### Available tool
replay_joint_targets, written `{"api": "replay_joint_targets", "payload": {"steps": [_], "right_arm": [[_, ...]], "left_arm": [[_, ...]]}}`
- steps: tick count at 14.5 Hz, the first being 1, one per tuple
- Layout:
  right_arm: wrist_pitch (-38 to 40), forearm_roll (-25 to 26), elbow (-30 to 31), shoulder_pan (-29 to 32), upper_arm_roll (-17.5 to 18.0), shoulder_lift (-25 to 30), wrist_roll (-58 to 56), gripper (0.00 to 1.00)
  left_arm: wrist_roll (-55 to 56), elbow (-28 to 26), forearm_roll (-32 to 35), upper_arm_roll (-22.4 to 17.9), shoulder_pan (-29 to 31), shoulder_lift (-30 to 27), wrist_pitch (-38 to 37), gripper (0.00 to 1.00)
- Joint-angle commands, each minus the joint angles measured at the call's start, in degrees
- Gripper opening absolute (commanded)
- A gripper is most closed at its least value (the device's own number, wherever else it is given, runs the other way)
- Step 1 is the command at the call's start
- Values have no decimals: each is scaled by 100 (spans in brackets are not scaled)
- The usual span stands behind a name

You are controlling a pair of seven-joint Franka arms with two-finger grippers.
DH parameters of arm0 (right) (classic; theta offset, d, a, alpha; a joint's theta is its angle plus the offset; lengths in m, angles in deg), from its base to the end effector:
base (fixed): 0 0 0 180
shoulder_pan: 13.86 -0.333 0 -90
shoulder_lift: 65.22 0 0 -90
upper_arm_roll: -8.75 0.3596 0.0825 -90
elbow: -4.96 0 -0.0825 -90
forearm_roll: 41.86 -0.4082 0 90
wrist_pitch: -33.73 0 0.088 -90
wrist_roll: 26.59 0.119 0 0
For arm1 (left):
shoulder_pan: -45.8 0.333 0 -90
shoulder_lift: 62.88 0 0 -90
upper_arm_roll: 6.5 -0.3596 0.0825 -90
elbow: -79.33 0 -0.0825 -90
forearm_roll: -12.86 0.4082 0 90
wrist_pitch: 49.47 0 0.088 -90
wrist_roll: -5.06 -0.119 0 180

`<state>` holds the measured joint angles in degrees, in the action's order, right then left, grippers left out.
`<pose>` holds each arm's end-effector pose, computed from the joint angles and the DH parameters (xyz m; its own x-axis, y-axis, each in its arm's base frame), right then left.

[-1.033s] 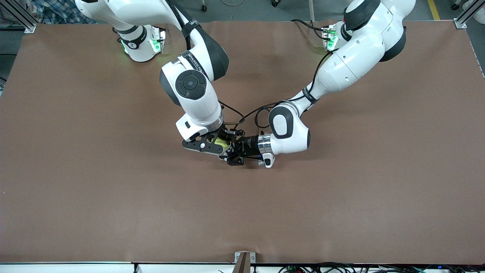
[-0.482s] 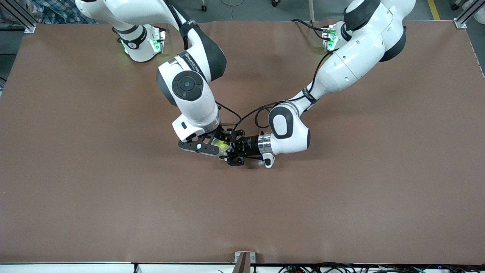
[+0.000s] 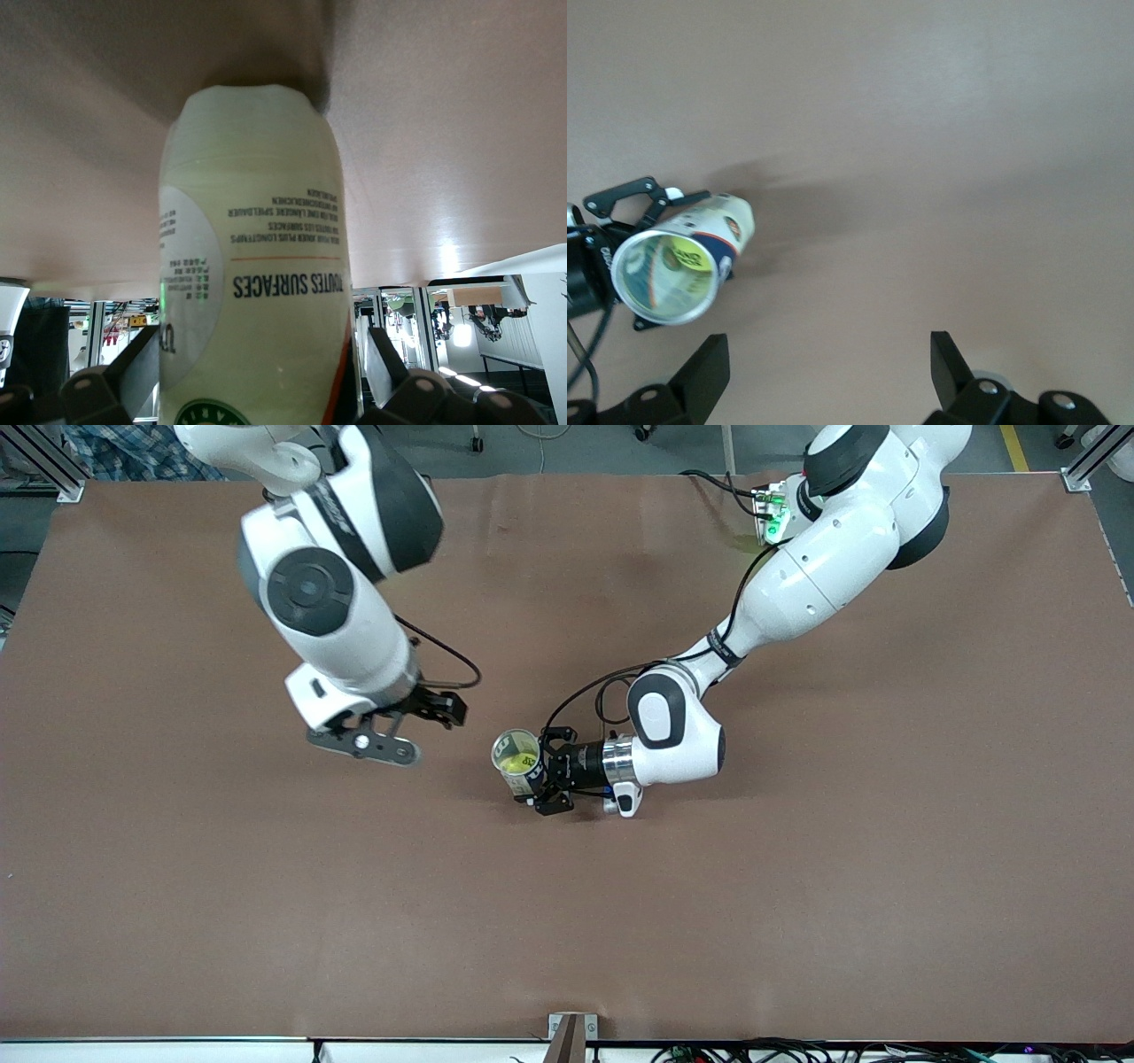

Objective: Insert tennis ball vertically with right arm
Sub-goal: 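Open the right gripper and withdraw it from the can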

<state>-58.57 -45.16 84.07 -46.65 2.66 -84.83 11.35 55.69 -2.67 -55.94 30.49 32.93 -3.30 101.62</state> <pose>0.6066 0.3254 0.5367 0.9752 -0.1977 -0.0998 -0.1935 -0.9798 0.0508 0.6117 -0.5072 0.1629 0.0795 0.4030 -0.9118 0.9965 -0.0553 0.0625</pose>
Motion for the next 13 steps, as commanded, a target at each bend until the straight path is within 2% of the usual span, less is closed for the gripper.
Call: {"api": "replay_joint_targets", "payload": {"steps": [1,4,6,10,13], "right_arm": [[18,66,1139,438,82,1114,-672,100],[18,75,2001,1000,73,2020,-1462,100],[18,75,2319,1440,73,2399,-2016,100],[150,127,2337,2494,82,2673,-3343,100],[115,285,2128,2927,82,2647,-3609,100]], "left_arm": [[-176,-53,-160,1,-22,-25,17,100],[-185,-184,-151,1,-14,-51,17,100],[-272,-334,-151,1,48,-87,17,100],[-273,-378,-151,1,118,-113,17,100],[-229,-387,-151,1,206,-131,-9,100]]}}
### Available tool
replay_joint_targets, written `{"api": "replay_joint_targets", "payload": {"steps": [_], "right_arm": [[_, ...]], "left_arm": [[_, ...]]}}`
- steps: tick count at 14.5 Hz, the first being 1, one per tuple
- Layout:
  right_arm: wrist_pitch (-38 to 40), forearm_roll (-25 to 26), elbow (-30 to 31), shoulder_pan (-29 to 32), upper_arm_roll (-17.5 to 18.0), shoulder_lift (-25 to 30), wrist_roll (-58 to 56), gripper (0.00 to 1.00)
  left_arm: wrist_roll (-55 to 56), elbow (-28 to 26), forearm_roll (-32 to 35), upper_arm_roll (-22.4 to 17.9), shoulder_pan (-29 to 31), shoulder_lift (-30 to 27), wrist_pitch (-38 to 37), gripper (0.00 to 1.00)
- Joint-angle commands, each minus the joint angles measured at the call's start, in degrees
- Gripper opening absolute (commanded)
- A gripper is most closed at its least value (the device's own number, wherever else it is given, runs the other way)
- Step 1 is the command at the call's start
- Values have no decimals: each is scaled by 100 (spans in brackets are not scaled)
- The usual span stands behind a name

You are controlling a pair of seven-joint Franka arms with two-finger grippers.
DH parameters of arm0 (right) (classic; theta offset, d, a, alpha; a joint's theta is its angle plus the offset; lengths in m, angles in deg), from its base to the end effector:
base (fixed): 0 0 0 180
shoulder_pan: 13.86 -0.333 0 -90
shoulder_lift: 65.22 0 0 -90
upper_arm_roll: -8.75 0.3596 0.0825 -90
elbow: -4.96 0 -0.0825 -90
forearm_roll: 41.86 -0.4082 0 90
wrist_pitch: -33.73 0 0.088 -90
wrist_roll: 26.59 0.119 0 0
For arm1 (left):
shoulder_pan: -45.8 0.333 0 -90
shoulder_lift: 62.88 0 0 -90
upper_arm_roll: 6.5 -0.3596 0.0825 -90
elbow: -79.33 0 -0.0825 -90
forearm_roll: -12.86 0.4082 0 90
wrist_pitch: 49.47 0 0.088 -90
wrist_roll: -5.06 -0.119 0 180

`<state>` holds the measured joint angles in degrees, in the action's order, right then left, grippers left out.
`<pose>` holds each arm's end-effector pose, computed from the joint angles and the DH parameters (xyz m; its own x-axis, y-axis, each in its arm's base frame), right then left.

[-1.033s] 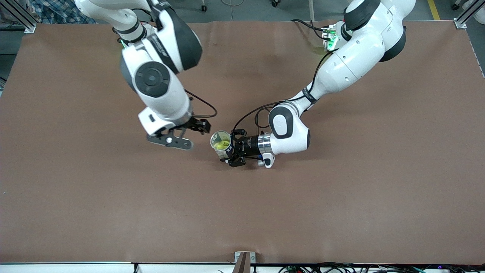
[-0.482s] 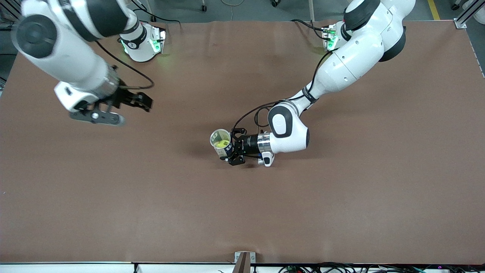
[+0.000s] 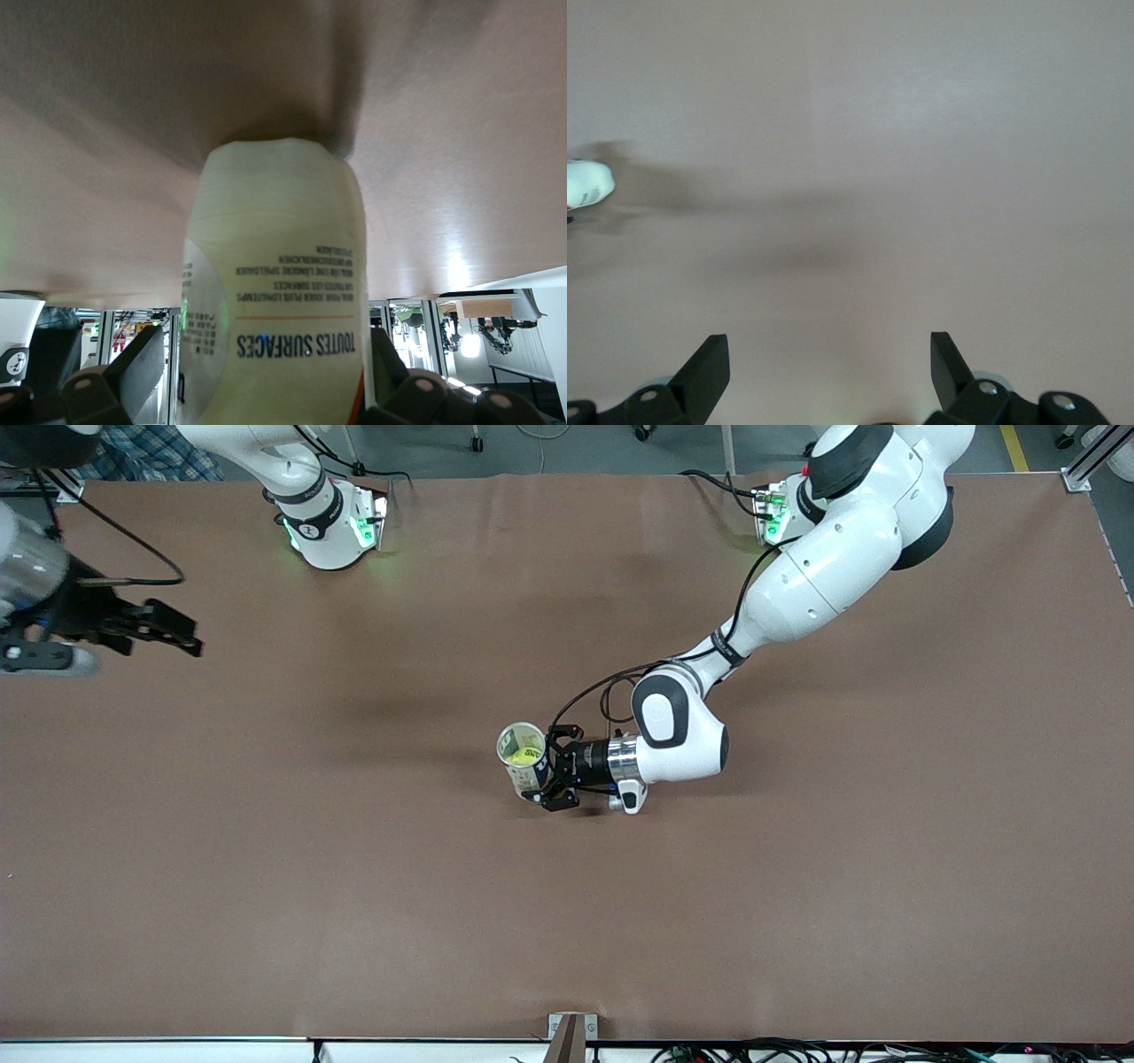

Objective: Insert tennis ball vertically with right arm
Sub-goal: 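Open the right gripper and withdraw it from the can, then stand the can upright on the table and open the left gripper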

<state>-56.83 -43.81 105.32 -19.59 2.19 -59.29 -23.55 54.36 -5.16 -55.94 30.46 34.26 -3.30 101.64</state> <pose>0.5382 -0.0069 0.6250 0.9953 -0.0663 -0.0705 -0.0694 -0.9967 -0.0420 0.6055 -0.4931 0.1462 0.0741 0.4207 -0.9042 0.9966 -0.0649 0.0515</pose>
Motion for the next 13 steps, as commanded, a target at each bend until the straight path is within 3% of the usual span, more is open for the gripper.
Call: {"api": "replay_joint_targets", "payload": {"steps": [1,8,13], "right_arm": [[-85,290,-155,221,129,84,-110,100],[-419,292,-1413,300,137,-697,-101,100],[-436,283,-1458,300,137,-724,-93,100]], "left_arm": [[-87,-147,-151,4,73,-157,-11,100],[-95,-446,-116,4,275,-298,-28,100],[-139,-753,-72,13,486,-508,-63,100]]}}
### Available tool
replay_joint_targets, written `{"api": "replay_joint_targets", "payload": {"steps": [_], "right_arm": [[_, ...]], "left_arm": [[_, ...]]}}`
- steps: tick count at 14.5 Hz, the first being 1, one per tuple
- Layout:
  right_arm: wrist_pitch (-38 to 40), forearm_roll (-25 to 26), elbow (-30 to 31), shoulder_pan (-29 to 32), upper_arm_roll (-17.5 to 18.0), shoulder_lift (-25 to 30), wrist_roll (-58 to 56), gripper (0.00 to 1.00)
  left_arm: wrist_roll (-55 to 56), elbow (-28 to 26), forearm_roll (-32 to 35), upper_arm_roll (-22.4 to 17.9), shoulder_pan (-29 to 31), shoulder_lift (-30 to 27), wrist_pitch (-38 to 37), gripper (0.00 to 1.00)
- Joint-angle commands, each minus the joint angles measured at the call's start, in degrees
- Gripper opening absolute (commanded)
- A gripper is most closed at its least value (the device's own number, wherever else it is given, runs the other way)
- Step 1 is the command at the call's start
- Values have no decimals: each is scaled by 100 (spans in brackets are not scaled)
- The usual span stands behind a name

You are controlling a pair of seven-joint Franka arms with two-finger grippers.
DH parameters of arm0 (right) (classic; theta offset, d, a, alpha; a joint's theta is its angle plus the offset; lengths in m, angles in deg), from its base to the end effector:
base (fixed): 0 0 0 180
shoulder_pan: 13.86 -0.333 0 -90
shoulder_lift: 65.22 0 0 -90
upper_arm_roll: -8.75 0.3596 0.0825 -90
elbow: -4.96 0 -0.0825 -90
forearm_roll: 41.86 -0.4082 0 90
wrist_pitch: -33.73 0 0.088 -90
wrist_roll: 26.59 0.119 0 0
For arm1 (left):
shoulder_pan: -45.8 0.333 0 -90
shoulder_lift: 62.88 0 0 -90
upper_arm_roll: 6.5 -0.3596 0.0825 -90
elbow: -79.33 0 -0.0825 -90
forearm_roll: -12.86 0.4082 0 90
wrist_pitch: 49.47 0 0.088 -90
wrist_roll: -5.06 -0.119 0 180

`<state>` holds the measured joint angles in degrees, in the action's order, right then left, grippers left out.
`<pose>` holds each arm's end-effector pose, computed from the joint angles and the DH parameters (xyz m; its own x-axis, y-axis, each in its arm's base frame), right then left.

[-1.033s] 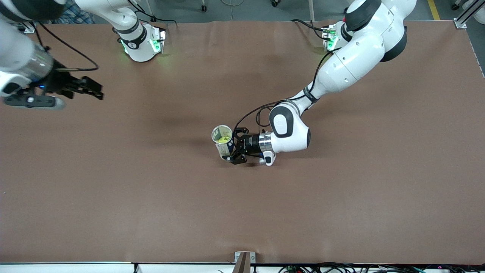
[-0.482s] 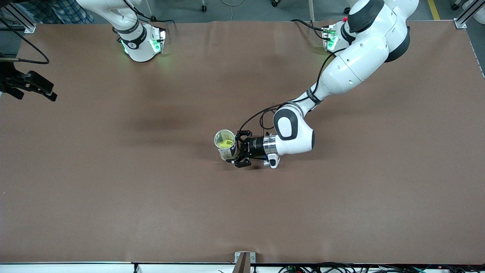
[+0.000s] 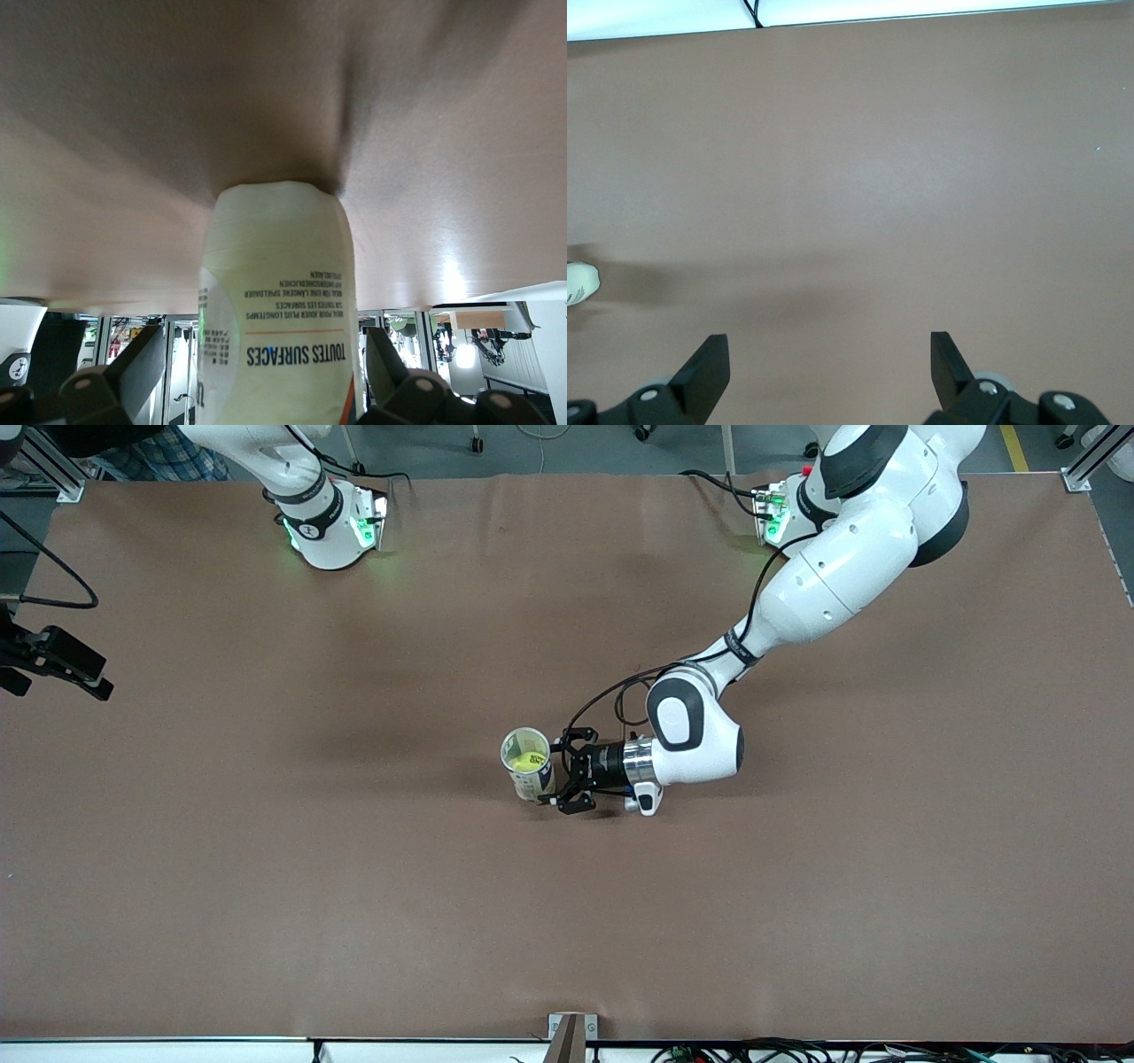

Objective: Insert tennis ball vertically with right arm
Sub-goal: 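Stand the can upright on the table and open the left gripper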

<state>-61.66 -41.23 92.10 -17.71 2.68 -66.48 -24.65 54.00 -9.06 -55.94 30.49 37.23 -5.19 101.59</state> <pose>0.5974 -0.0236 0.6772 0.9900 -0.0709 0.1222 -0.0726 -0.9973 0.0092 0.6073 -0.4631 0.1437 0.0575 0.4427 -0.8948 0.9979 -0.0527 0.0380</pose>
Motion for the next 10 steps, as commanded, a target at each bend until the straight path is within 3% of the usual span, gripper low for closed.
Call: {"api": "replay_joint_targets", "payload": {"steps": [1,7,10], "right_arm": [[56,25,-153,104,88,-5,17,100],[100,33,-294,77,106,21,17,100],[108,33,-303,95,106,21,52,100]], "left_arm": [[-95,-416,-29,10,215,-398,-76,100],[-60,-689,297,-288,286,-820,-68,100],[-60,-680,716,-823,268,-987,-59,100]]}}
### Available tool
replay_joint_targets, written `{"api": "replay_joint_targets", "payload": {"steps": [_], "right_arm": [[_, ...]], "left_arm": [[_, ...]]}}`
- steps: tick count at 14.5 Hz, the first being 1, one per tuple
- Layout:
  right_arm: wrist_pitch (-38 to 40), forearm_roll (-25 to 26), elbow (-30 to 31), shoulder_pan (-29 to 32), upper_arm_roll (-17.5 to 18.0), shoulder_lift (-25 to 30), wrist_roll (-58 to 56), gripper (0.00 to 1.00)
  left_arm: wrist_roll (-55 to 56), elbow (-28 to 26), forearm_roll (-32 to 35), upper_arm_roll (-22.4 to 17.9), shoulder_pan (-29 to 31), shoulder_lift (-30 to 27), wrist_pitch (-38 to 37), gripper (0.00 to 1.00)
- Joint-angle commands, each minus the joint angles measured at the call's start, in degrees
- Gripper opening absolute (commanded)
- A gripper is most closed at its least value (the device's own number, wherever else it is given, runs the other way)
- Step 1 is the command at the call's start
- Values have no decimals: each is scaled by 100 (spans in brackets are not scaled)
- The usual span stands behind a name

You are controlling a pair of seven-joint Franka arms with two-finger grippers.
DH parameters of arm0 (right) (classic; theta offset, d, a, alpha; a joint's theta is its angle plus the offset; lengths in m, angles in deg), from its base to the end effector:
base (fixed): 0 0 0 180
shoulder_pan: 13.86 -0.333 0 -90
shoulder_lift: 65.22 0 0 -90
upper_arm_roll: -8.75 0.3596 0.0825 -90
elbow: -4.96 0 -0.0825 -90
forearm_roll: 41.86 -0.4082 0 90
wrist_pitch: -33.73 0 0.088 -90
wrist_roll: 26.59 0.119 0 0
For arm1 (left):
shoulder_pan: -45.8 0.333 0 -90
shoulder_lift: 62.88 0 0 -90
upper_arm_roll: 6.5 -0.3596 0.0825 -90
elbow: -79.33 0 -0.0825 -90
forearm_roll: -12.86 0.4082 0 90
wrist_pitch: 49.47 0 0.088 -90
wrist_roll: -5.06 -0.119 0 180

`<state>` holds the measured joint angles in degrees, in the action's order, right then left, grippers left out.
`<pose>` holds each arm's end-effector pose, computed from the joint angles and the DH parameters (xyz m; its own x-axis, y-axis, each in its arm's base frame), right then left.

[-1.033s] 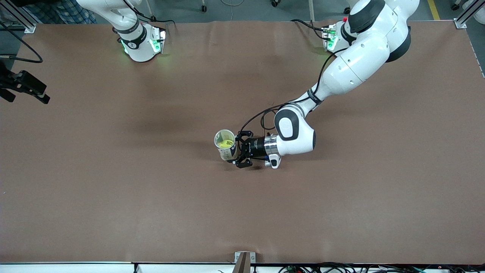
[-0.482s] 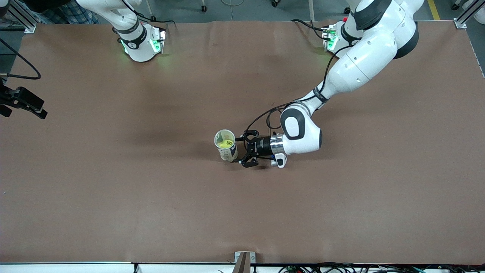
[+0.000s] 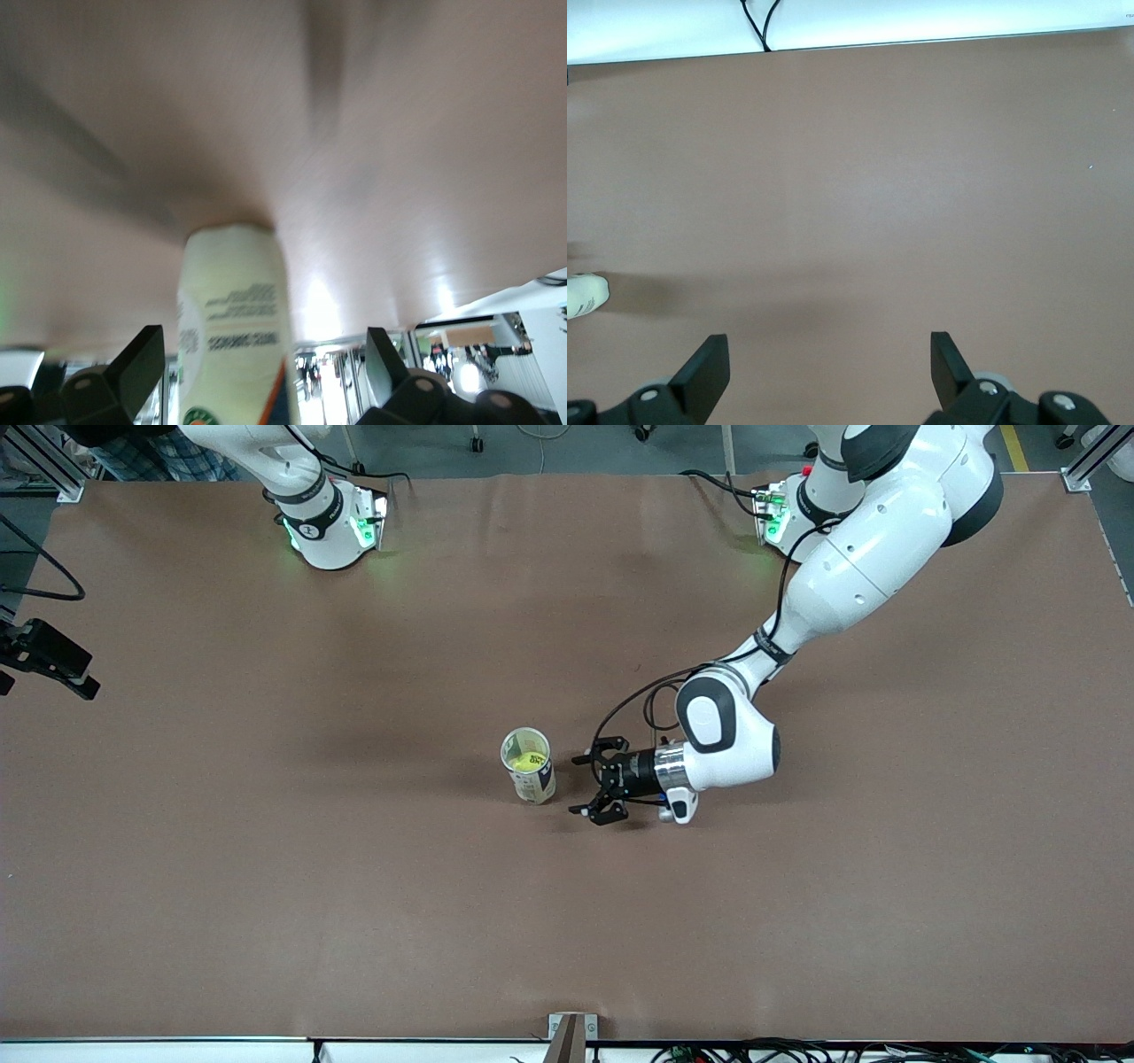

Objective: Insert tennis ball vertically with right arm

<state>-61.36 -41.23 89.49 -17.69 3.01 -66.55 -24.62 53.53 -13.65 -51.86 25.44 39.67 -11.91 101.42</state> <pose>0.5976 -0.0203 0.6991 0.9848 -0.0659 0.1609 -0.0680 -0.9977 0.0078 0.6372 -0.3951 0.1684 0.1539 0.5439 -0.8249 0.9877 -0.0608 0.1442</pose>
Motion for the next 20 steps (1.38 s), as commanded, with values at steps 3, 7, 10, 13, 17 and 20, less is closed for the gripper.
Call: {"api": "replay_joint_targets", "payload": {"steps": [3,7,10,13,17,20], "right_arm": [[86,25,-42,93,64,19,50,100],[78,25,-42,75,72,19,50,100],[87,25,-42,93,64,19,50,100],[95,25,-42,49,90,19,32,100],[104,34,-42,49,99,19,15,100],[113,25,-42,40,99,28,15,100]], "left_arm": [[31,-386,978,-530,50,-833,-60,100],[23,-765,2240,-1048,59,-1448,-112,100],[32,-792,3698,-1548,85,-1844,-777,100],[-21,-635,5316,-1919,190,-2222,-1981,100],[-1055,-396,6086,-1875,515,-2547,-2687,100],[-1900,-484,6086,-1875,665,-2943,-2967,100]]}}
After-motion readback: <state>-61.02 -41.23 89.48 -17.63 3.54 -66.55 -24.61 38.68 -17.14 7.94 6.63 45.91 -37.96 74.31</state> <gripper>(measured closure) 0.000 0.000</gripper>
